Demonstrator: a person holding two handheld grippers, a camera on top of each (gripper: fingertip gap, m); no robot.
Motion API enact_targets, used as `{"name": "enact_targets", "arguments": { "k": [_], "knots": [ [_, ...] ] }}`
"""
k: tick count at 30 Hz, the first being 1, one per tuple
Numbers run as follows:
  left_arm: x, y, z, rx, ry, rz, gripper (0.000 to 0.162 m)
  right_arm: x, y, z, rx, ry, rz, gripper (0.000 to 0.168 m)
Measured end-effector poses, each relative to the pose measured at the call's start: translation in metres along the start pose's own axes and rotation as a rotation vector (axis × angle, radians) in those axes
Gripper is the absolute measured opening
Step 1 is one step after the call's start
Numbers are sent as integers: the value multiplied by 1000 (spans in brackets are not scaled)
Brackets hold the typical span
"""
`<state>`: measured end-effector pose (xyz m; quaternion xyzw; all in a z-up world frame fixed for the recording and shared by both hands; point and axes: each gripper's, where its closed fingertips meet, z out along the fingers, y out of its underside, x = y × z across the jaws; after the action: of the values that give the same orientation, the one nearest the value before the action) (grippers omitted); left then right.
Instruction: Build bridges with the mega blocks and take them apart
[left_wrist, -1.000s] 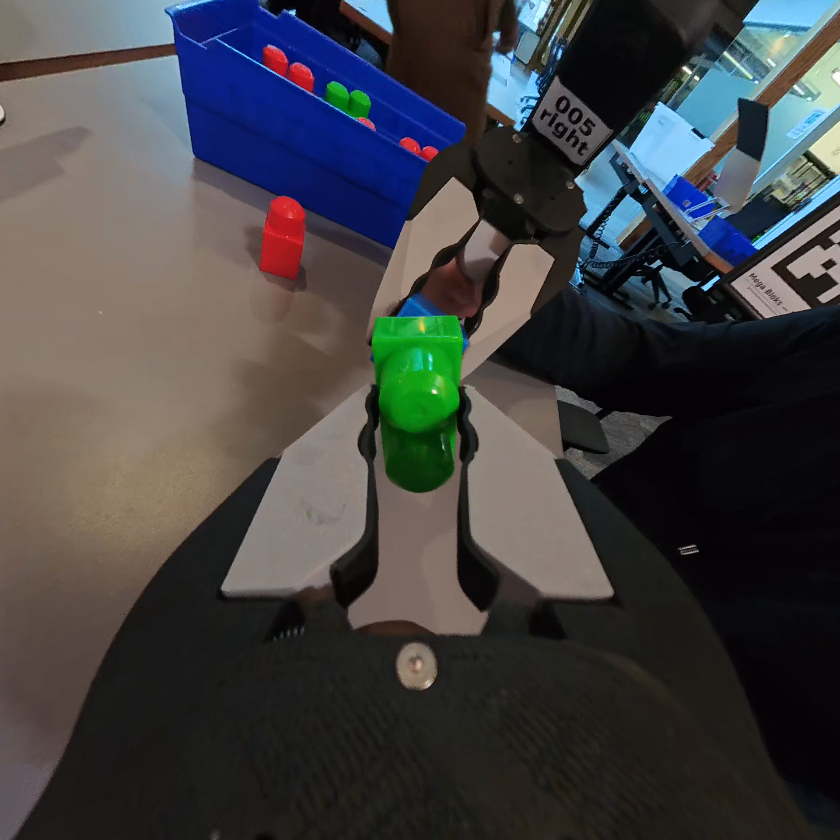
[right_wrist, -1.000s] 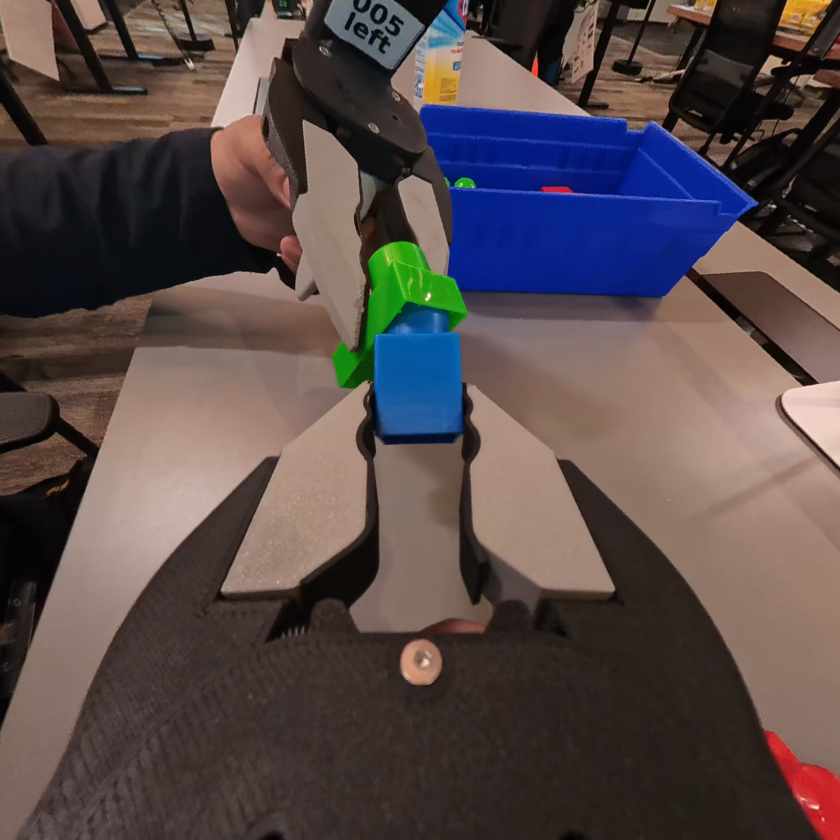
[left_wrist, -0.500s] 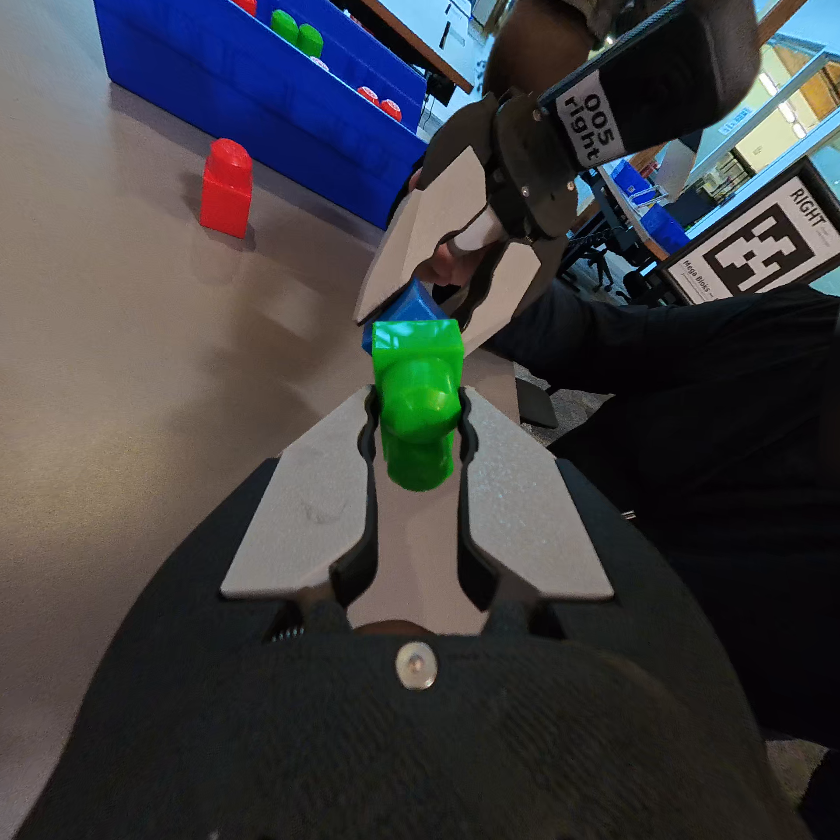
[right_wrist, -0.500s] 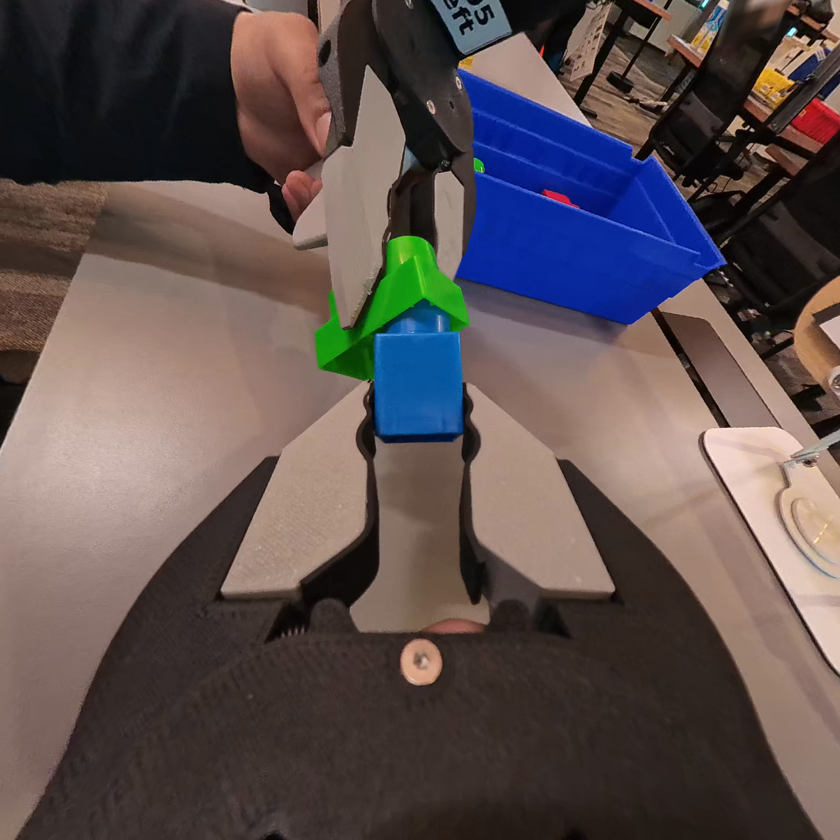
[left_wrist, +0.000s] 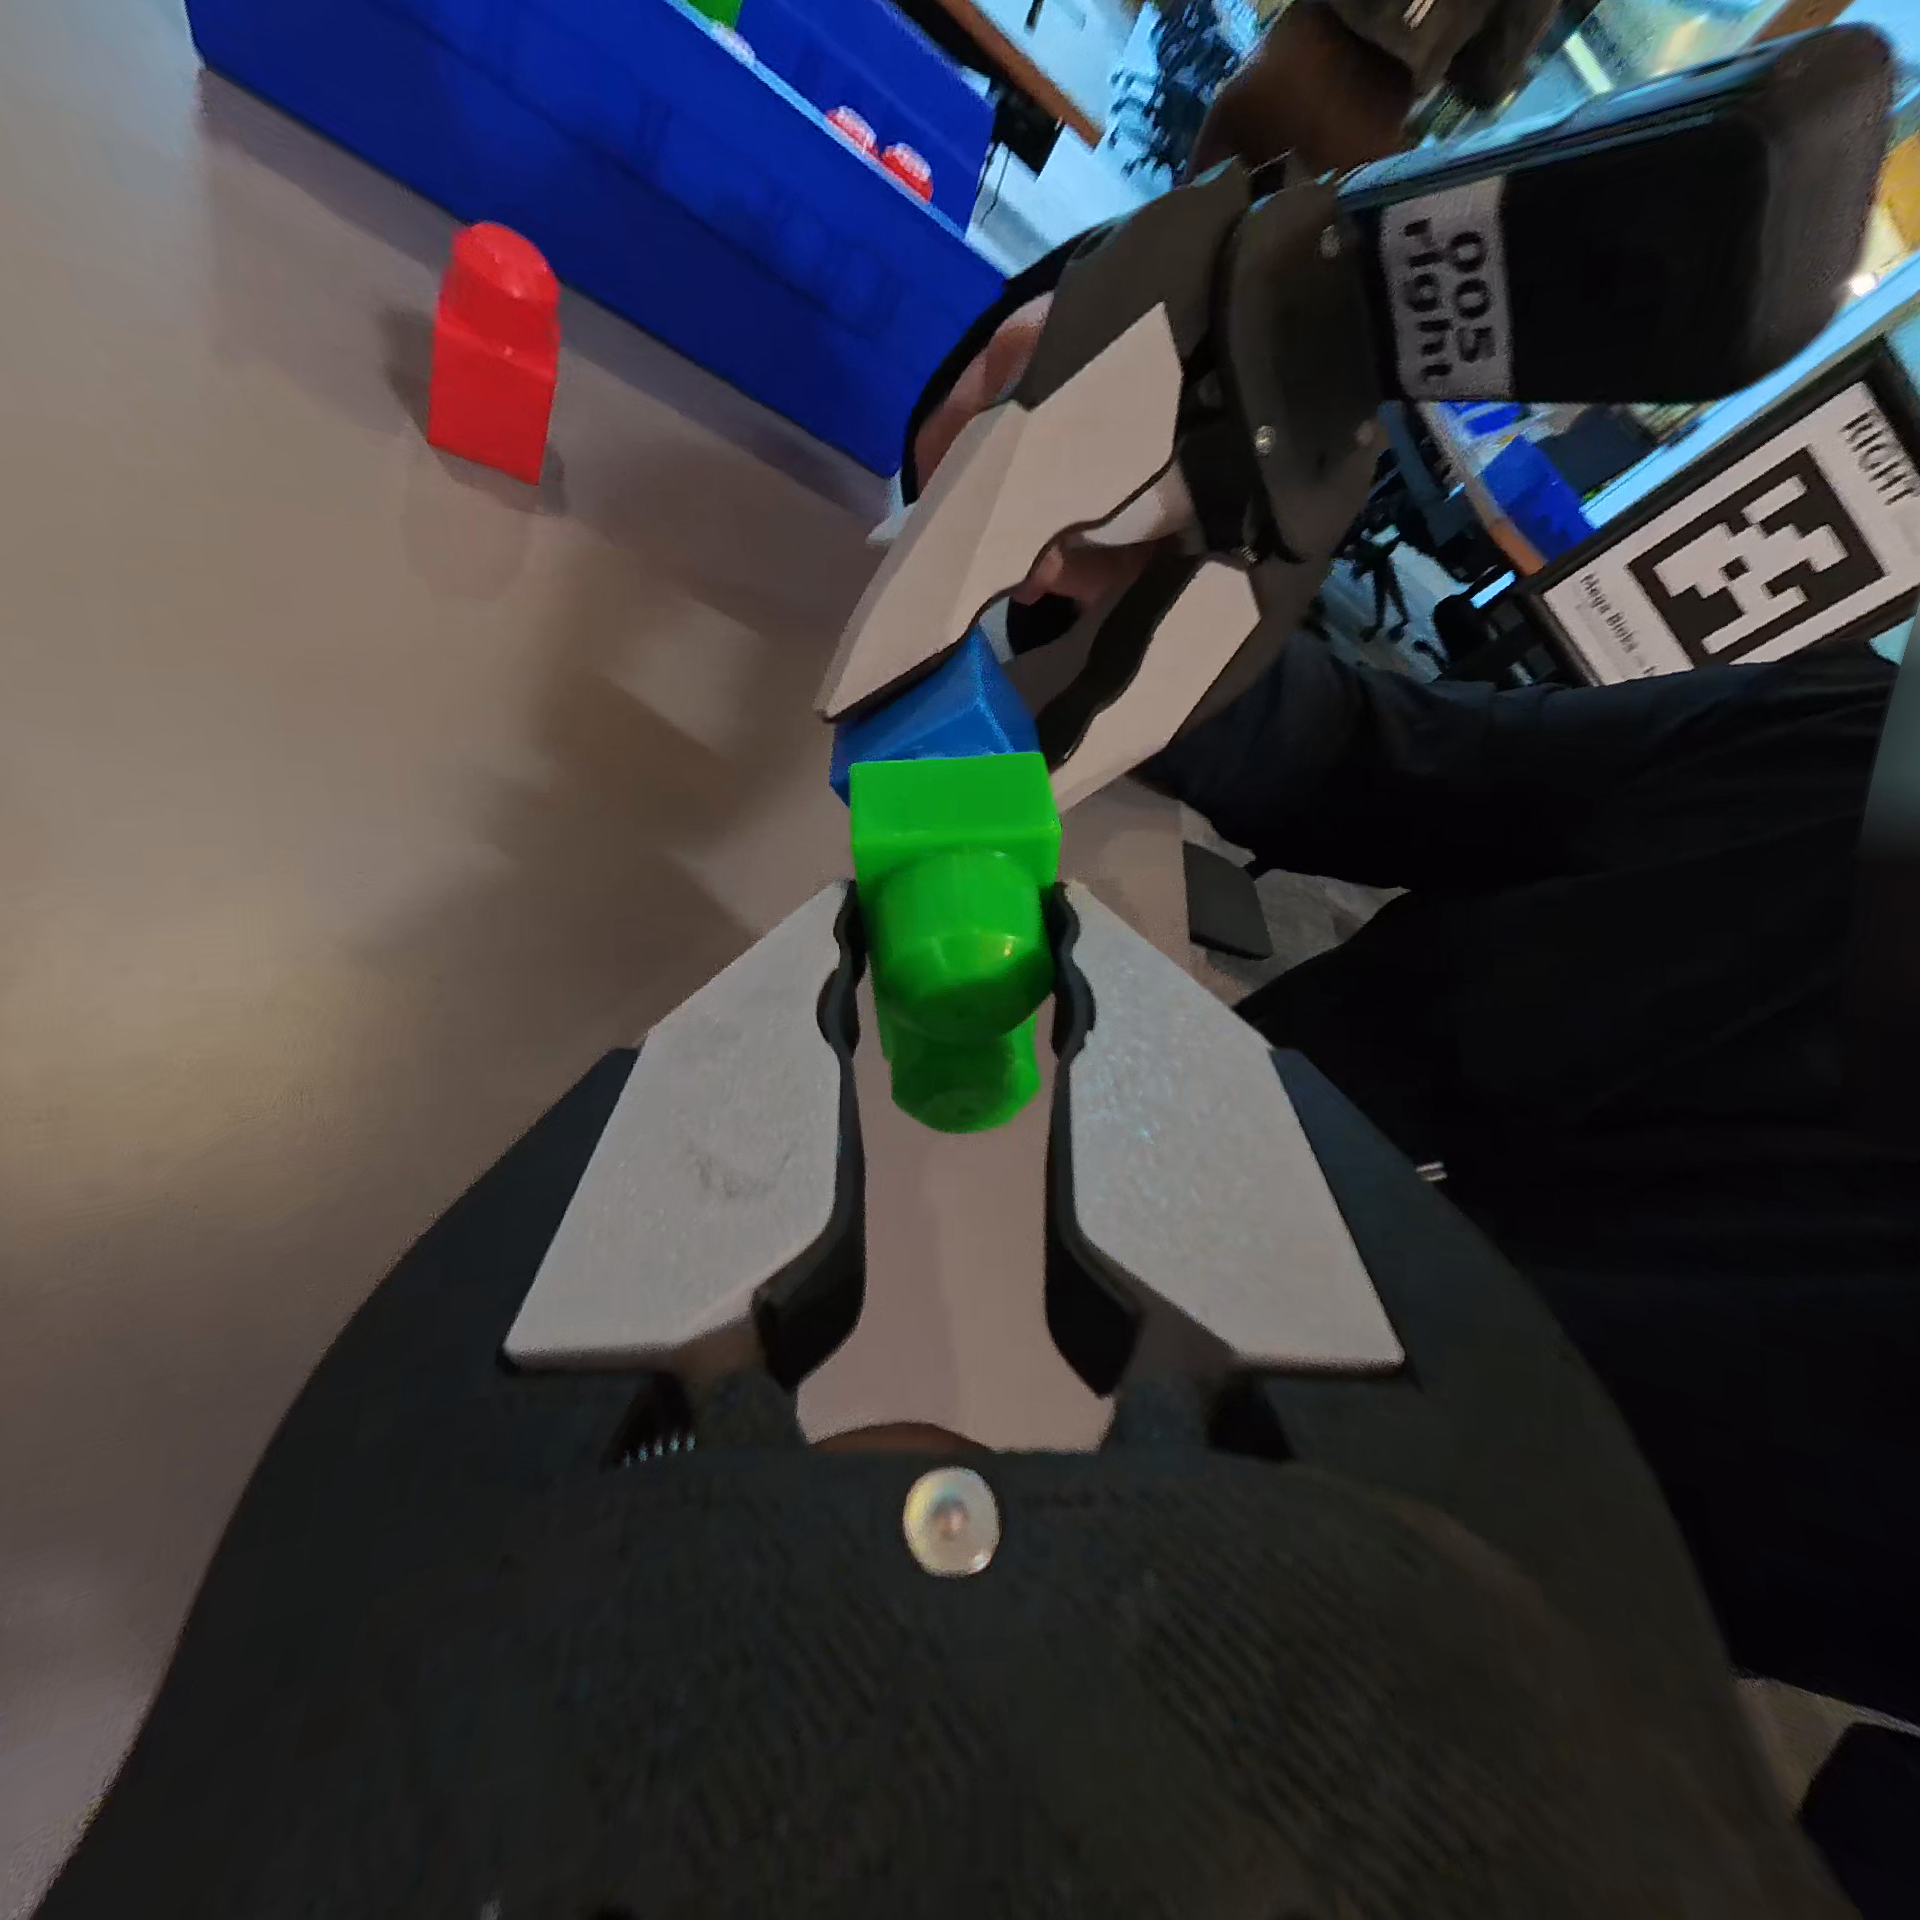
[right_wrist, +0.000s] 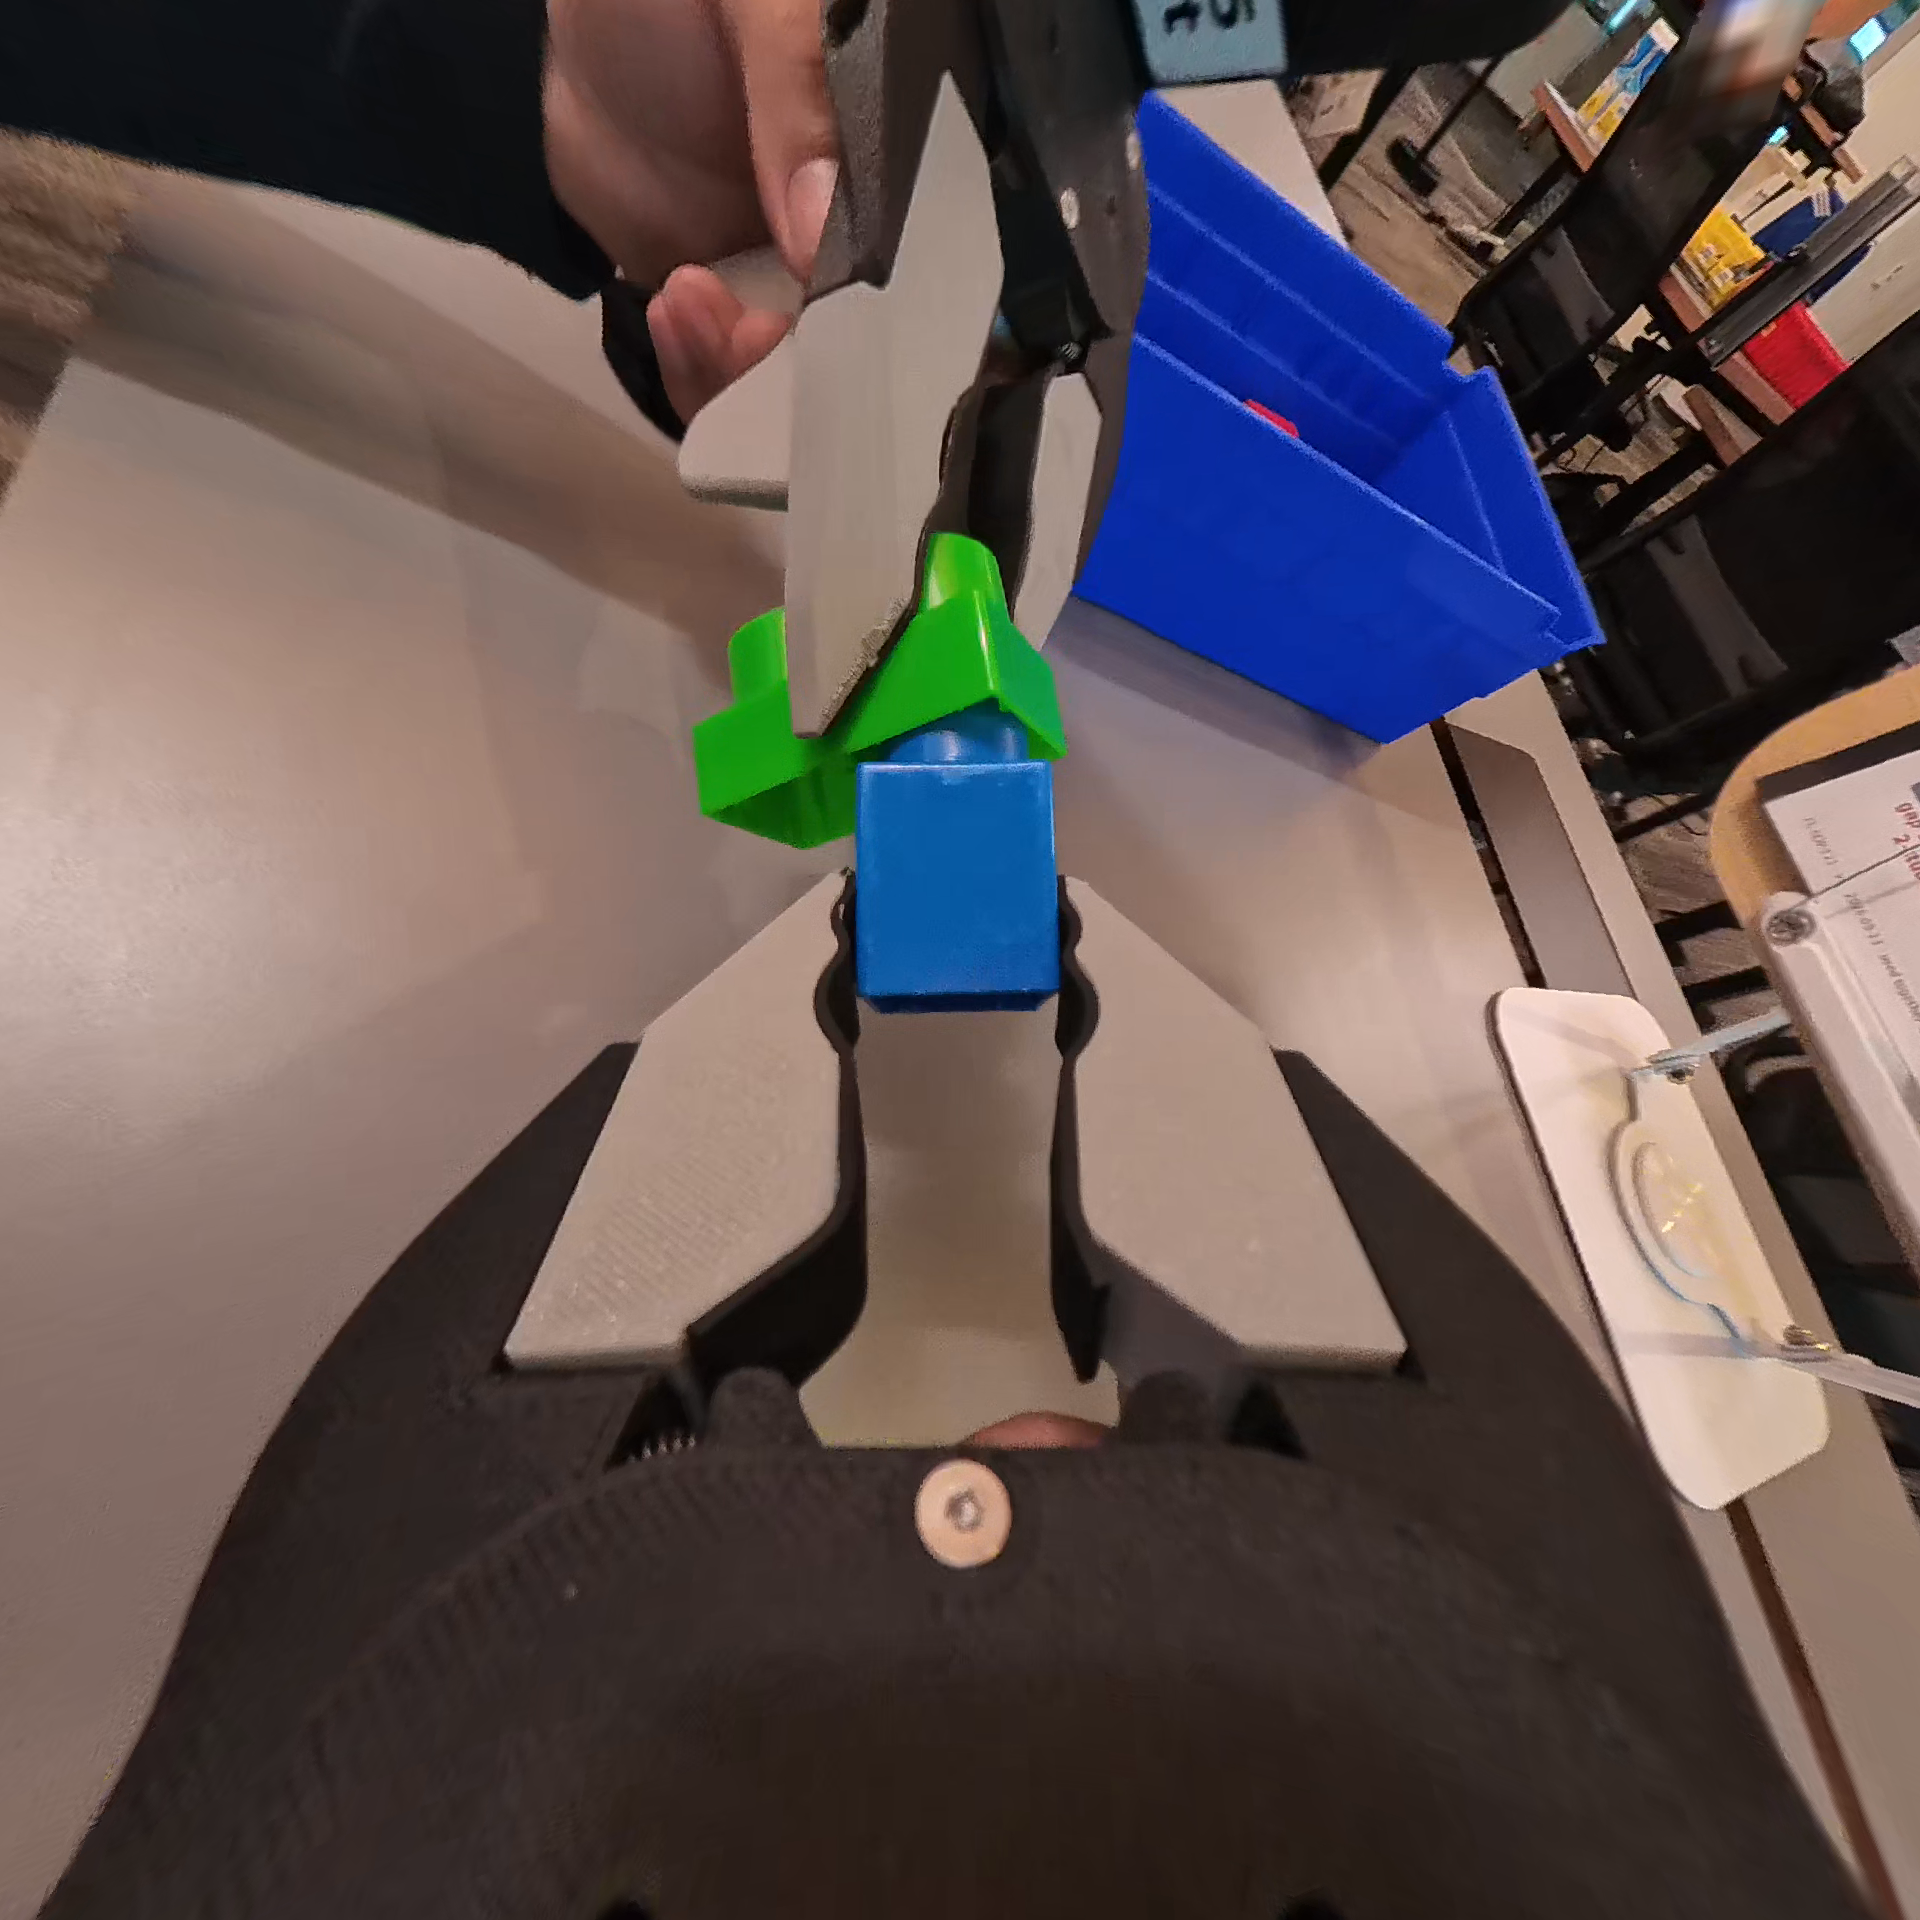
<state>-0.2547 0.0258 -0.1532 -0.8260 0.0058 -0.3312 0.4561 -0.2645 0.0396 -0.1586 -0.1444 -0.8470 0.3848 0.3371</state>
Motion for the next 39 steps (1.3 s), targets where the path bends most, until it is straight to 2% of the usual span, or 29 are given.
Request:
{"name": "enact_targets", "arguments": {
  "k": [5, 7, 10, 14, 19, 22, 33, 39],
  "knots": [
    [-4, 21, 6, -205, -112, 35, 32, -13, 9, 3, -50, -8, -123, 33],
    [-8, 25, 7, -267, -179, 78, 32, -16, 12, 6, -43, -33, -80, 33],
    [-7, 24, 6, -284, -195, 99, 32, -19, 10, 7, 36, -126, 65, 33],
    [-3, 23, 4, -249, -146, 97, 32, -20, -1, 5, 149, -209, 194, 33],
    [14, 30, 12, -239, -40, 117, 32, -25, -28, -10, 346, -387, 372, 32],
    [16, 22, 18, -190, -23, 114, 32, -20, -31, -17, 366, -379, 371, 33],
    [14, -8, 2, 105, 5, 112, 32, -3, -24, -17, 365, -364, 490, 33],
    [16, -2, 2, 58, -21, 134, 32, -9, -27, -14, 348, -334, 418, 33]
  ]
}}
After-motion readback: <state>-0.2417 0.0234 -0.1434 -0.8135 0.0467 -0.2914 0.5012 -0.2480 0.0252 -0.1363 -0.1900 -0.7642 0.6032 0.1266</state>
